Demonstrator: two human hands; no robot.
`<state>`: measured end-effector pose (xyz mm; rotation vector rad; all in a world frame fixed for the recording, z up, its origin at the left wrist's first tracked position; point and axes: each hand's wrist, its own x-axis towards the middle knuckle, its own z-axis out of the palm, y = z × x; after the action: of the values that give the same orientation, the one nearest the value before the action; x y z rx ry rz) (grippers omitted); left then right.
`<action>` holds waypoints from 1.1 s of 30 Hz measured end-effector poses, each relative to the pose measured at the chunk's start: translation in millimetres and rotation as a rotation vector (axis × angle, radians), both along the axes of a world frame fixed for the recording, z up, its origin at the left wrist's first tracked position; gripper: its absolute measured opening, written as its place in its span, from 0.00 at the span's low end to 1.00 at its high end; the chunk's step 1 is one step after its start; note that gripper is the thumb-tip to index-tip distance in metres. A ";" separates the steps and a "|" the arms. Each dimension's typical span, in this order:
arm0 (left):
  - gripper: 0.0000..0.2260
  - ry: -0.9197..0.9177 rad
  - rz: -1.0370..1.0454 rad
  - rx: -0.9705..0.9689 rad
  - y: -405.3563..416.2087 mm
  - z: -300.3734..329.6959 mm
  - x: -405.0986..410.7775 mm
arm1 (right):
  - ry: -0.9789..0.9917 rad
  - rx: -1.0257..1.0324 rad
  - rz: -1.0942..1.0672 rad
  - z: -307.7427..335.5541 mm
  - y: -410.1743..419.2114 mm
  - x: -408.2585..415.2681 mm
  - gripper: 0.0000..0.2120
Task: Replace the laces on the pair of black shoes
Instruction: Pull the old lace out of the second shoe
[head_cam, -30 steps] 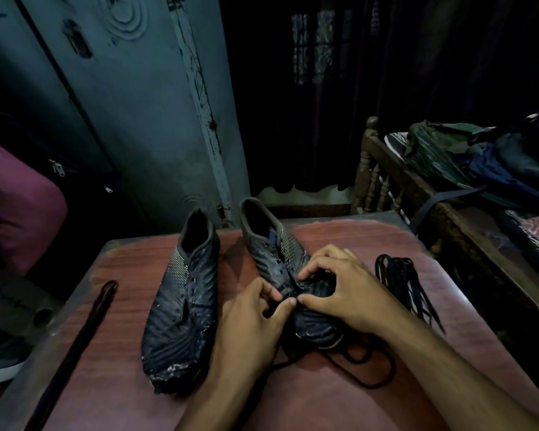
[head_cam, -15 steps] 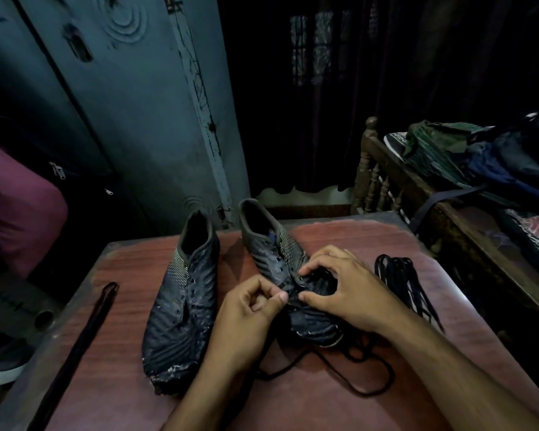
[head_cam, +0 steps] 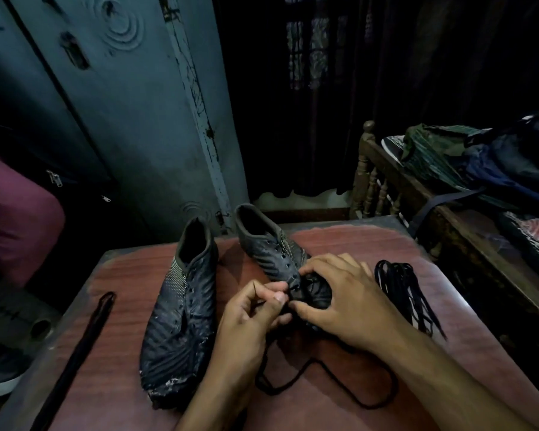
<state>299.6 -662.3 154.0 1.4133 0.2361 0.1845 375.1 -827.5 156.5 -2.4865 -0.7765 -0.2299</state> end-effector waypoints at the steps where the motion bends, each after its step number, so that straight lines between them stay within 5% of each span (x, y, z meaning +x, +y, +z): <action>1: 0.10 0.005 -0.012 -0.047 -2.0 1.1 -0.8 | -0.005 -0.013 -0.012 -0.6 0.0 0.1 0.32; 9: 0.09 0.034 -0.023 -0.303 -4.1 11.1 -2.9 | -0.180 0.132 -0.042 -7.5 4.7 -2.0 0.14; 14: 0.04 0.024 -0.062 -0.293 -7.1 12.9 -5.1 | -0.363 0.224 -0.008 -10.9 3.7 3.2 0.08; 19: 0.13 0.108 0.020 -0.296 -13.1 9.1 0.6 | -0.491 0.287 0.077 -5.7 5.0 -0.9 0.05; 25: 0.15 0.191 0.099 -0.236 -14.7 4.5 3.4 | -0.367 0.338 0.287 -3.7 16.6 -20.5 0.04; 33: 0.11 0.163 -0.120 -0.247 -6.3 1.3 5.6 | -0.108 0.196 0.439 3.5 8.1 -19.7 0.04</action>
<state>305.2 -668.6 155.3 1.1932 0.2963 -0.0581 355.4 -819.4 159.9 -2.0730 -1.2551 -0.2668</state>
